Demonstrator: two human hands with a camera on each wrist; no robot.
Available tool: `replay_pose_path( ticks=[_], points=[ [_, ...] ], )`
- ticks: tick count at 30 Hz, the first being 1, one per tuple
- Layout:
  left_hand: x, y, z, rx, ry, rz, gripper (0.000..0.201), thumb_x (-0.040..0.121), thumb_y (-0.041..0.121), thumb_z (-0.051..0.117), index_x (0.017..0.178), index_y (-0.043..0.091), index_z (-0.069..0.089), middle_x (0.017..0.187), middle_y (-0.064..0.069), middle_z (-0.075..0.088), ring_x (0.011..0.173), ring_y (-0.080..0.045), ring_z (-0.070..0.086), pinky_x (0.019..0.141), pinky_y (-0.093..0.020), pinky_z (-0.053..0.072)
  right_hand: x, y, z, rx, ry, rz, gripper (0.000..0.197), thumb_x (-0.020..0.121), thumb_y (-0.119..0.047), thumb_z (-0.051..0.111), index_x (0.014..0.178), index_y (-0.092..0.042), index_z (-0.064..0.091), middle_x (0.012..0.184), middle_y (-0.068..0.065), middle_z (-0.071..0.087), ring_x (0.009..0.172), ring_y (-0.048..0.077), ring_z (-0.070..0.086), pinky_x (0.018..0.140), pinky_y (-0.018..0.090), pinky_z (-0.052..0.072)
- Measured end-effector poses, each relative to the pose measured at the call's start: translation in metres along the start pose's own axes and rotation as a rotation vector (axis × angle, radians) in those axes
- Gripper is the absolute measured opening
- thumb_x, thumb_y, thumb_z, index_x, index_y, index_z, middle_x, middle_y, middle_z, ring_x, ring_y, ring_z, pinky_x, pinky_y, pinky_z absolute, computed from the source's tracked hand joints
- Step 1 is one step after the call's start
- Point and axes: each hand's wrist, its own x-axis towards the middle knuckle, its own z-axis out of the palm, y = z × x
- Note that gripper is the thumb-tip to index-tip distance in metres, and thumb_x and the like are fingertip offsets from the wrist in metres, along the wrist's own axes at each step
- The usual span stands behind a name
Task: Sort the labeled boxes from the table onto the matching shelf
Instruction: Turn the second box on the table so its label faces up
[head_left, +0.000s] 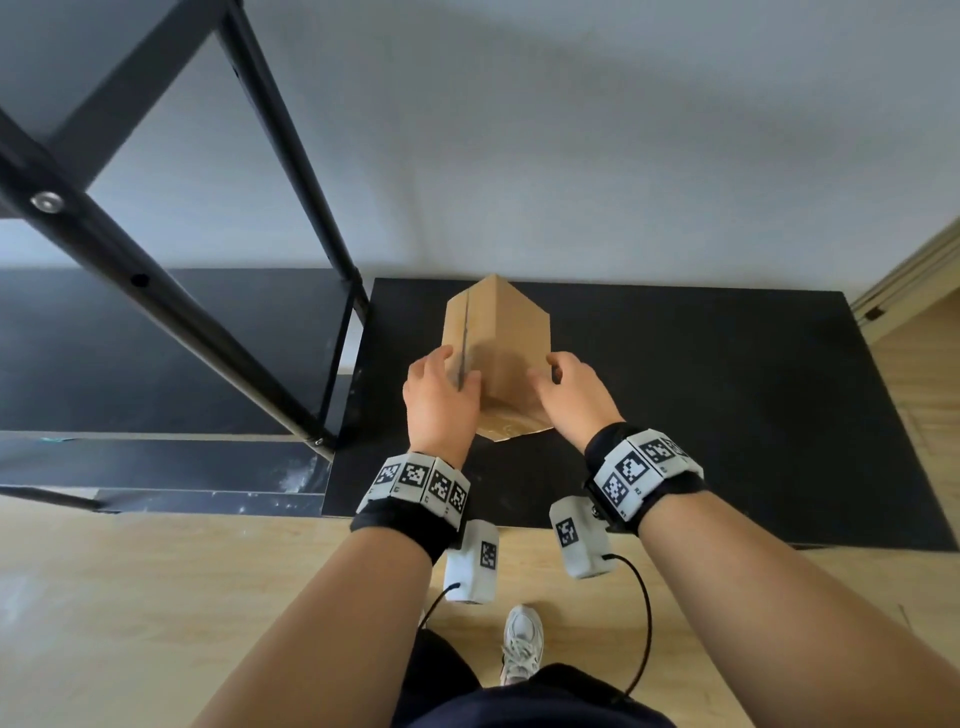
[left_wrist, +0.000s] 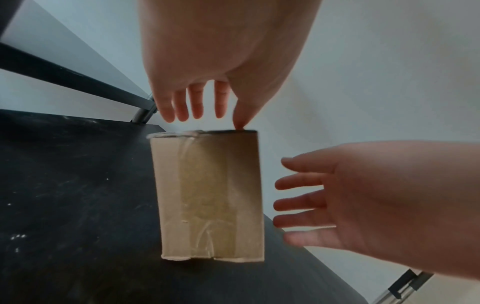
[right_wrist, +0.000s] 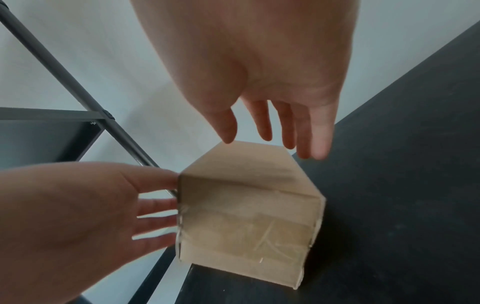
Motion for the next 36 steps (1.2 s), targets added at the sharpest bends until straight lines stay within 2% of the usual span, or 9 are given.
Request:
replay_pose_path(
  ticks=[3, 5, 9, 14, 18, 20, 26, 31, 36],
  points=[
    [0.000, 0.003, 0.005, 0.006, -0.154, -0.126, 0.095, 0.084, 0.042, 0.074, 0.158, 0.015, 0.020, 0.159, -0.013, 0.027, 0.146, -0.031, 0.031, 0.115, -0.046, 0.036, -0.004, -0.001, -0.002, 0.021, 0.003, -0.014, 0.054, 0.098, -0.040, 0.047, 0.143, -0.012, 0.043, 0.137, 0.009, 0.055, 0.119, 0.025, 0.057, 0.086, 0.030, 0.043],
    [-0.003, 0.004, 0.011, -0.036, -0.219, -0.152, 0.095, 0.087, 0.042, 0.070, 0.159, 0.015, 0.015, 0.160, -0.012, 0.029, 0.143, -0.029, 0.038, 0.112, -0.041, 0.040, -0.005, 0.003, -0.003, 0.020, 0.013, 0.000, 0.052, 0.099, -0.037, 0.046, 0.144, -0.012, 0.041, 0.136, 0.008, 0.056, 0.118, 0.026, 0.058, 0.087, 0.032, 0.044],
    [-0.008, 0.007, 0.018, -0.057, -0.237, -0.110, 0.064, 0.098, 0.035, 0.056, 0.153, 0.012, 0.033, 0.145, -0.006, 0.052, 0.123, -0.018, 0.056, 0.092, -0.027, 0.044, -0.005, 0.016, -0.005, 0.016, 0.014, 0.026, 0.047, 0.099, -0.024, 0.047, 0.144, -0.015, 0.040, 0.130, 0.008, 0.061, 0.112, 0.026, 0.061, 0.085, 0.031, 0.045],
    [-0.008, 0.009, 0.009, -0.048, -0.113, -0.120, 0.042, 0.105, 0.030, 0.040, 0.141, 0.012, 0.051, 0.129, -0.004, 0.062, 0.110, -0.018, 0.060, 0.082, -0.026, 0.043, -0.005, 0.016, -0.005, 0.033, -0.018, 0.010, 0.048, 0.098, -0.021, 0.048, 0.146, -0.016, 0.039, 0.130, 0.007, 0.061, 0.114, 0.025, 0.060, 0.083, 0.028, 0.042],
    [-0.010, 0.003, 0.001, -0.087, 0.087, -0.103, 0.032, 0.104, 0.026, 0.037, 0.109, 0.013, 0.066, 0.110, -0.006, 0.066, 0.088, -0.016, 0.060, 0.063, -0.023, 0.042, -0.003, 0.012, 0.002, 0.022, -0.073, -0.006, 0.046, 0.099, -0.026, 0.048, 0.142, -0.012, 0.043, 0.131, 0.009, 0.060, 0.116, 0.026, 0.059, 0.086, 0.030, 0.043],
    [-0.011, 0.001, 0.000, -0.035, 0.132, -0.083, 0.030, 0.103, 0.025, 0.041, 0.109, 0.012, 0.067, 0.113, -0.006, 0.065, 0.093, -0.019, 0.063, 0.069, -0.023, 0.044, -0.002, 0.012, 0.007, -0.009, -0.112, 0.010, 0.046, 0.099, -0.026, 0.047, 0.142, -0.010, 0.044, 0.128, 0.010, 0.061, 0.113, 0.026, 0.060, 0.085, 0.030, 0.044],
    [-0.018, 0.001, 0.007, -0.011, 0.064, -0.016, 0.026, 0.100, 0.020, 0.053, 0.123, 0.014, 0.064, 0.125, -0.006, 0.059, 0.112, -0.021, 0.061, 0.086, -0.025, 0.052, -0.002, 0.020, 0.006, -0.075, -0.101, 0.055, 0.048, 0.097, -0.022, 0.047, 0.143, -0.011, 0.044, 0.133, 0.012, 0.058, 0.118, 0.029, 0.058, 0.092, 0.035, 0.045],
    [-0.019, -0.004, 0.014, -0.027, 0.004, -0.085, 0.042, 0.095, 0.019, 0.061, 0.136, 0.015, 0.055, 0.135, -0.008, 0.050, 0.118, -0.023, 0.058, 0.092, -0.029, 0.052, -0.001, 0.023, -0.007, -0.026, -0.002, 0.026, 0.040, 0.100, -0.027, 0.045, 0.137, -0.012, 0.048, 0.127, 0.009, 0.061, 0.111, 0.027, 0.061, 0.082, 0.031, 0.044],
    [-0.019, -0.008, 0.022, -0.018, -0.129, -0.116, 0.050, 0.096, 0.020, 0.060, 0.144, 0.015, 0.047, 0.139, -0.006, 0.055, 0.118, -0.021, 0.060, 0.084, -0.024, 0.047, 0.002, 0.030, -0.010, -0.018, 0.007, 0.051, 0.042, 0.101, -0.035, 0.044, 0.134, -0.010, 0.049, 0.126, 0.006, 0.064, 0.108, 0.024, 0.064, 0.075, 0.029, 0.048]
  ],
)
